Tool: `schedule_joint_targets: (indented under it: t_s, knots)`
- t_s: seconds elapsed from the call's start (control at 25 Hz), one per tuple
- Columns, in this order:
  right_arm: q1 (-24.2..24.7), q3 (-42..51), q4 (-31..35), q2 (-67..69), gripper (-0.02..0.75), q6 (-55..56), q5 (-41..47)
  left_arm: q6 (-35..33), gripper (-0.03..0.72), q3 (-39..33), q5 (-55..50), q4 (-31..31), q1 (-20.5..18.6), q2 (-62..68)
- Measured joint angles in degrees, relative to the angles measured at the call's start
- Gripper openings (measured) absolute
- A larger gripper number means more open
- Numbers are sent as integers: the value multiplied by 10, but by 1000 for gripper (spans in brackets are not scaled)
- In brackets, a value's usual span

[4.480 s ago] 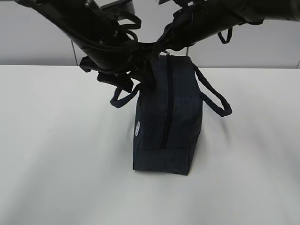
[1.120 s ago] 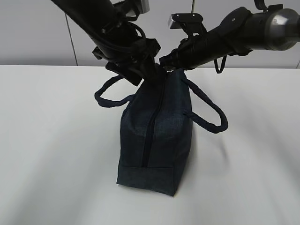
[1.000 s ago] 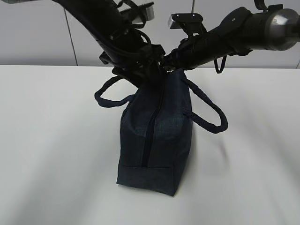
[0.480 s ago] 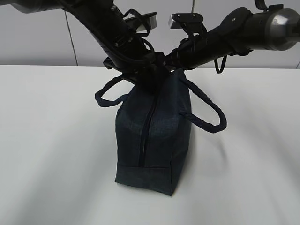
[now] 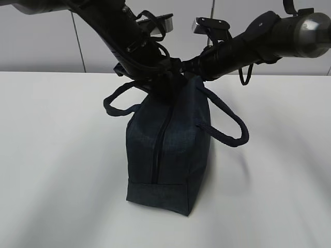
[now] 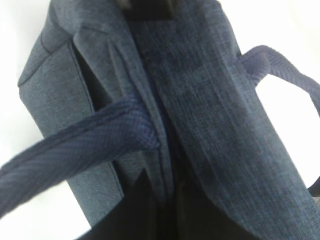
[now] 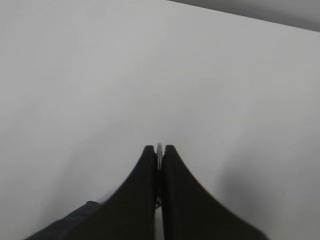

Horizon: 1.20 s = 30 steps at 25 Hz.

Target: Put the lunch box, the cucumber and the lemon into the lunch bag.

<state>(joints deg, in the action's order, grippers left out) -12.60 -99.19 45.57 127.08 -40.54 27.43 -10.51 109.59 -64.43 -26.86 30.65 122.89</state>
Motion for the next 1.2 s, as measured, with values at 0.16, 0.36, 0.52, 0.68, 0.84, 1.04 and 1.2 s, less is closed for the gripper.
schedule_joint_targets:
  t_s: [0.16, 0.36, 0.52, 0.68, 0.84, 1.04, 1.2]
  knots:
    - [6, -1, 1, 3, 0, 26, 12, -5, -9, 0, 3, 2, 5, -3]
    - [8, -1, 1, 16, 0, 40, 14, -8, -9, 0, 3, 7, 11, -7]
    - [9, -1, 2, 31, 0, 49, 25, -8, -9, 0, -3, 8, 12, -9]
    - [10, -1, 2, 32, 0, 51, 30, -8, -9, 0, -5, 8, 12, -11]
    - [12, -1, 2, 32, 0, 57, 34, -10, -9, 0, -6, 8, 12, -11]
    - [16, -1, 10, 32, 0, 72, 41, -11, -10, 0, -6, 11, 12, -11]
    - [16, -1, 21, 33, 0, 73, 42, -11, -10, 0, -7, 11, 12, -11]
